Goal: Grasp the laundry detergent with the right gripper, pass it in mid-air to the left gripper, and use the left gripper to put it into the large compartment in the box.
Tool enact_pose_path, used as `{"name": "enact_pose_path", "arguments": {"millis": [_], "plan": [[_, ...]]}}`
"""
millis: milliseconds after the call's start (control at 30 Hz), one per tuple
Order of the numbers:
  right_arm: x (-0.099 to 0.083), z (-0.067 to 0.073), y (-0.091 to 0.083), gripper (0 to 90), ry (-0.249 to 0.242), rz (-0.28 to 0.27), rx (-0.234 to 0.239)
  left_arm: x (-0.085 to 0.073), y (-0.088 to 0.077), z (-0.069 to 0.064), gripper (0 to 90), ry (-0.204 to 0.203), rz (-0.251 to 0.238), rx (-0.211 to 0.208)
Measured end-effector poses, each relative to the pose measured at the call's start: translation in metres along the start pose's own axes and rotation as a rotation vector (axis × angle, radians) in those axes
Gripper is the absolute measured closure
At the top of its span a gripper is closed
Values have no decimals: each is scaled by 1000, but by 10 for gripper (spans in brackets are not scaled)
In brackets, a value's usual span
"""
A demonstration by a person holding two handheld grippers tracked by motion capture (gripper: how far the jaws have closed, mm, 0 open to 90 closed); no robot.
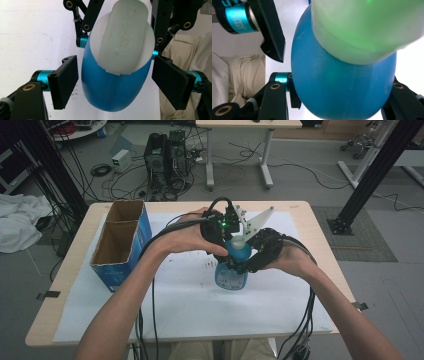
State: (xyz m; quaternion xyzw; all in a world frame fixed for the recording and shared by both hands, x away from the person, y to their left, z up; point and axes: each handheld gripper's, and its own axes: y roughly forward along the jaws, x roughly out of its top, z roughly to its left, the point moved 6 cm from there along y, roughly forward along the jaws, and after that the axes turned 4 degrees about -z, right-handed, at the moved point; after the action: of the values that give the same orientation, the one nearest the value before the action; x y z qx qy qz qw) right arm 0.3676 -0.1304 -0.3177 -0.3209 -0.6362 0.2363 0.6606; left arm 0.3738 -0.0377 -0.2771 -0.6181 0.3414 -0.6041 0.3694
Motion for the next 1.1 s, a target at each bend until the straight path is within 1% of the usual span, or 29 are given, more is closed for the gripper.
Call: {"name": "enact_pose_path", "arguments": {"millis": [67, 100, 133, 167, 200, 233, 267, 300, 333, 367, 400, 433, 467, 500, 600, 700, 733, 833, 1000, 1033, 1067, 1100], "plan": [[1, 1, 2, 458, 2, 2, 1, 0, 0, 0, 219, 0, 0, -2], [1, 1, 2, 458, 5, 3, 3, 0, 1, 0, 226, 7, 5, -2], [0, 1, 3, 458, 8, 5, 2, 0, -1, 0, 231, -3, 7, 2], [0, 0, 1, 457, -3, 0, 1, 0, 0, 0, 232, 2, 3, 1], [1, 1, 2, 457, 4, 3, 2, 0, 0, 0, 233, 0, 2, 1], [1, 1, 2, 457, 1, 1, 0, 0, 2, 1, 234, 1, 3, -3], [0, 0, 3, 457, 12, 5, 2, -1, 3, 1, 243, -1, 3, -4], [0, 0, 4, 457, 11, 4, 1, 0, 1, 0, 257, 7, 5, -1], [0, 1, 3, 457, 8, 5, 1, -1, 3, 1, 259, 0, 2, -5], [0, 1, 3, 457, 17, 7, 3, -1, 3, 1, 260, 1, 3, -4], [0, 0, 4, 457, 13, 5, 2, -1, 4, 1, 261, 1, 2, -7], [0, 1, 3, 457, 13, 6, 3, 0, 1, 0, 267, -1, 0, -2], [1, 1, 3, 457, 6, 4, 3, -1, 3, 1, 269, 0, 2, -5], [0, 1, 3, 457, 17, 8, 4, -1, 5, 1, 273, 1, 3, -7], [0, 1, 3, 457, 16, 6, 7, -1, 5, 1, 292, 1, 2, -10], [0, 2, 5, 457, 14, 5, 9, -1, 5, 1, 293, 0, 1, -12], [0, 2, 5, 457, 15, 5, 10, -1, 4, 1, 292, 1, 4, -6], [0, 1, 3, 457, 16, 6, 7, -1, 4, 1, 293, 3, 4, -6], [0, 1, 6, 456, 11, 6, 3, -2, 5, 1, 311, 4, 1, -18], [0, 2, 5, 456, 14, 4, 8, -1, 6, 1, 311, 3, 6, -12], [0, 2, 6, 456, 13, 6, 8, -2, 5, 1, 311, 5, 3, -17], [0, 2, 6, 456, 12, 5, 7, -1, 5, 1, 313, 5, 1, -14]]}}
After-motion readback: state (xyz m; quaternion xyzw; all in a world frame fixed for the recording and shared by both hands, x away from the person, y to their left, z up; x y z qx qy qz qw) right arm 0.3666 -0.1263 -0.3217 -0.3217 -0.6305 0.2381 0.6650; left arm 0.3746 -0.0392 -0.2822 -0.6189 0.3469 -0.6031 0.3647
